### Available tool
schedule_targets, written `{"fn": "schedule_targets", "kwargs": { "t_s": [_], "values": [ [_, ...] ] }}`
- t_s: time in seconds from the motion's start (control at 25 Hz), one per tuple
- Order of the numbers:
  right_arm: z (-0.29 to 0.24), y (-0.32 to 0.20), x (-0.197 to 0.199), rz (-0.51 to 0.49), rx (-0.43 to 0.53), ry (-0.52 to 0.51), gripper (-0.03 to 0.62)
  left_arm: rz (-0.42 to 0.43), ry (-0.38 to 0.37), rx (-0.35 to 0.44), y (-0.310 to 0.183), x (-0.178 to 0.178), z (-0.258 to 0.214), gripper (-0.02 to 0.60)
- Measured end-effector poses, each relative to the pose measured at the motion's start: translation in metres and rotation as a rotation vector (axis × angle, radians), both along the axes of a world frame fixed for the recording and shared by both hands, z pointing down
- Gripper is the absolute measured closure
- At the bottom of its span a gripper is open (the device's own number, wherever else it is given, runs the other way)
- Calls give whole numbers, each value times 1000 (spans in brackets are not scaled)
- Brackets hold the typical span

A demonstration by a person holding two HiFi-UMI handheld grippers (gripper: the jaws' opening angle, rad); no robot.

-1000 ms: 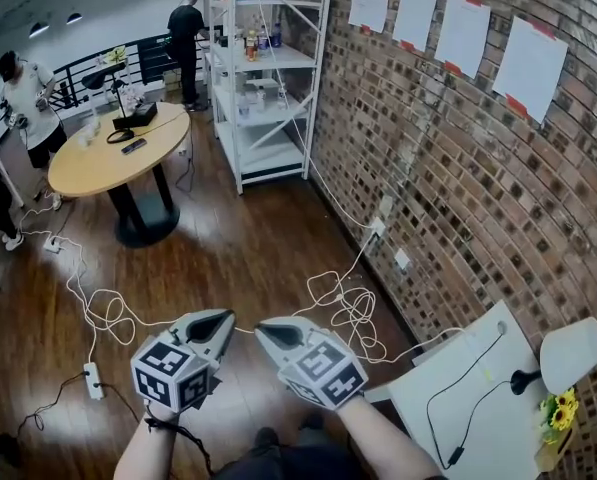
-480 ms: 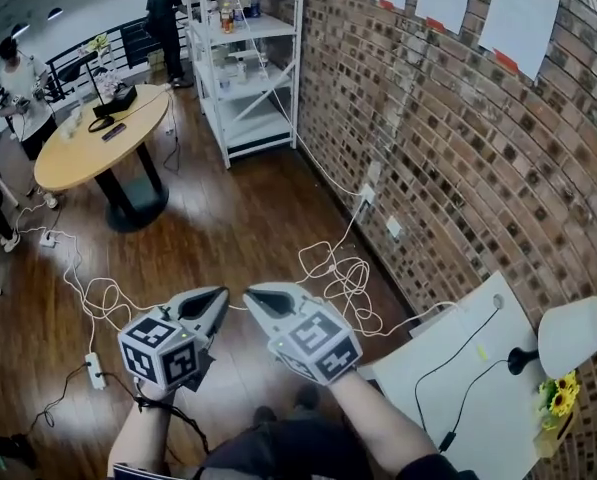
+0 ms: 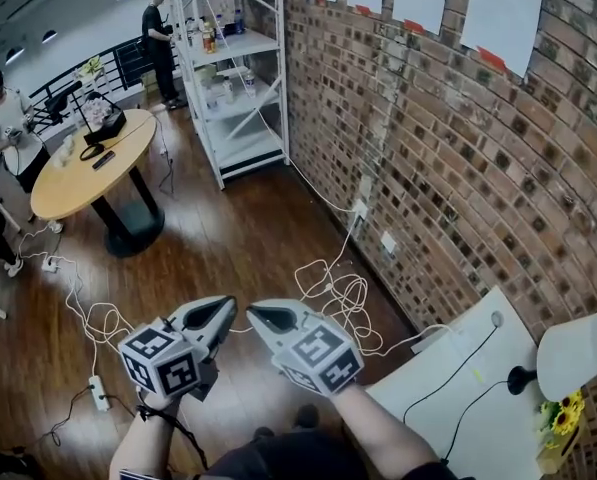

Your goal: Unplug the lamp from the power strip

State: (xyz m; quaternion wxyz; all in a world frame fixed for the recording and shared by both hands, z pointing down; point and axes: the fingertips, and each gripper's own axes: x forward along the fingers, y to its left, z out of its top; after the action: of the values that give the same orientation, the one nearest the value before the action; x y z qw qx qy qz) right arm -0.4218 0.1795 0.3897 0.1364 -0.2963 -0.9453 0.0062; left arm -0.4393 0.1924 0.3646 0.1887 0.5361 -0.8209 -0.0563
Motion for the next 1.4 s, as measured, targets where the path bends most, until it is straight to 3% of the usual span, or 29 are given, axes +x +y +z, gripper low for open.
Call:
{"fn": "schedule_targets", "kwargs": {
  "t_s": [0.12, 0.28, 0.4, 0.6, 0.88, 1.12, 1.4],
  "values": [
    [-2, -12, -6, -5, -11, -11, 605, -34, -35, -7, -11, -11, -4, 575],
    [-4, -26, -13, -9, -26, -25, 605, -95, -54, 40, -18, -27, -18, 574],
    [-3, -32, -18, -21, -37, -27, 605, -97, -61, 42, -26, -28, -26, 574],
    [-2, -42, -24, -31, -45, -33, 605, -75, -141, -42, -41, -33, -24, 574],
    [-3, -71, -30, 26, -29, -41, 605, -79, -170, -65, -57, -46, -23, 572],
    [1, -80, -44, 64, -8, -22, 605, -18, -204, -42, -68, -58, -26, 572],
    [1, -81, -75, 155, 16, -4, 605, 93, -151, -15, -73, -91, -17, 572]
  ]
}}
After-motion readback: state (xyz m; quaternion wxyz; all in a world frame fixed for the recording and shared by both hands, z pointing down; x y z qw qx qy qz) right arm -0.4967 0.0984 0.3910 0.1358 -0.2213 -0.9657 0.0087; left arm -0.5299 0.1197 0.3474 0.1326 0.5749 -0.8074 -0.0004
